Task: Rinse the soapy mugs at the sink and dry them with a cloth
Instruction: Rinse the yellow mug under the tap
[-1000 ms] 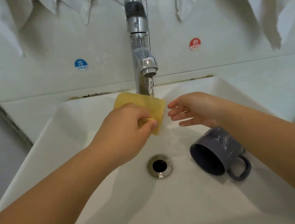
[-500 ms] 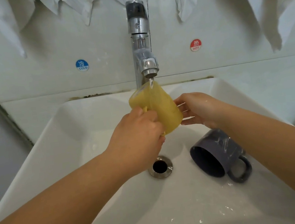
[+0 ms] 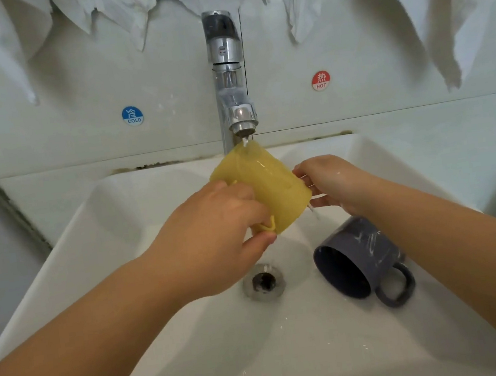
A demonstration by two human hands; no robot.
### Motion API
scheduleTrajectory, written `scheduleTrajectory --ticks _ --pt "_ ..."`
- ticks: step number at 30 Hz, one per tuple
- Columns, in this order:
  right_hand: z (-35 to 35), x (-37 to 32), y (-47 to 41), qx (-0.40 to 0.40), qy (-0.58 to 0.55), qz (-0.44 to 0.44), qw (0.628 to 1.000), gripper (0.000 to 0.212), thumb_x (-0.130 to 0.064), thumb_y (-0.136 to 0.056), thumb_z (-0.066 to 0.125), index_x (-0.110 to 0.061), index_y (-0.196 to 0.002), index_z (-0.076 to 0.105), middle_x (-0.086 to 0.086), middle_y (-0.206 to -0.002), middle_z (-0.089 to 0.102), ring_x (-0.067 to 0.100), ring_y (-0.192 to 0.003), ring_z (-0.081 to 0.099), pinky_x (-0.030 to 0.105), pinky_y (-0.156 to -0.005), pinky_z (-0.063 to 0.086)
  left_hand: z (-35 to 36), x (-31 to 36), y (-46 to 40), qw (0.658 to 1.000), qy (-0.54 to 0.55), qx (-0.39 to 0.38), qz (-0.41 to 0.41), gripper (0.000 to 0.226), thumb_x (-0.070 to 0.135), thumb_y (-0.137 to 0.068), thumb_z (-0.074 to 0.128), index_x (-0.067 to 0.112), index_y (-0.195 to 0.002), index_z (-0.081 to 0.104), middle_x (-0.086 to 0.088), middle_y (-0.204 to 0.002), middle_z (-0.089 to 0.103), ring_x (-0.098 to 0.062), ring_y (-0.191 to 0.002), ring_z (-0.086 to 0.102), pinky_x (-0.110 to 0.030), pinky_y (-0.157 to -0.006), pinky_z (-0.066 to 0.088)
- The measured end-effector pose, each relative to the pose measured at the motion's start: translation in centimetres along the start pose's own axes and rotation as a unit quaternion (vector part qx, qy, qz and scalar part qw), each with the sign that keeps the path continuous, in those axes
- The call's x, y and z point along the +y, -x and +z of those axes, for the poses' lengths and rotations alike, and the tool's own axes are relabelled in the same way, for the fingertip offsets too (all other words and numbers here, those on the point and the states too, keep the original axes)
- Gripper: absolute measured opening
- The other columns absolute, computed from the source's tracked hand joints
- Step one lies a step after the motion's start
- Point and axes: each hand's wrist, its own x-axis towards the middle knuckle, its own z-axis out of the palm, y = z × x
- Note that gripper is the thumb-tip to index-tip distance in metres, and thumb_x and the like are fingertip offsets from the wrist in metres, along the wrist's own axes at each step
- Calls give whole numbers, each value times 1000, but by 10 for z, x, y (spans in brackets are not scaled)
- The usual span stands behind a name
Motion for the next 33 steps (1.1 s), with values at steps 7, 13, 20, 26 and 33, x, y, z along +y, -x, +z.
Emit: scheduleTrajectory --ticks 7,13,20,26,33 --pt "-2 0 1 2 28 -9 1000 22 -21 -97 46 -9 -104 63 6 -91 67 17 -81 62 31 -76 52 -6 -10 3 999 2 -30 -13 40 57 -82 36 29 -73 63 18 -69 43 -5 -67 45 -25 -58 38" --pt "-3 0 9 1 60 -14 998 24 -21 -98 44 -7 -109 61 9 -99 67 21 -92 64 32 -78 51 -14 -3 7 887 324 6 -330 45 38 -101 43 19 -61 40 12 -53 40 -6 -48 35 -24 -53 31" --pt "3 0 26 -29 79 -18 996 27 -24 -99 44 -6 -110 61 9 -99 67 22 -95 63 32 -78 49 -21 -5 13 575 612 79 -536 47 42 -98 41 21 -57 30 3 -48 30 -11 -40 26 -18 -40 23" --pt "1 -1 30 -39 84 -31 995 26 -25 -99 44 -7 -110 60 8 -96 66 20 -89 62 32 -80 49 -20 7 7 565 636 65 -521 52 44 -100 41 20 -55 31 3 -49 27 -11 -42 24 -17 -40 23" --pt "-5 5 27 -46 100 -55 992 24 -23 -98 45 -7 -108 60 9 -97 66 19 -86 61 32 -79 50 -16 15 3 578 642 46 -502 52 45 -100 41 20 -56 31 4 -50 27 -10 -42 24 -17 -40 24"
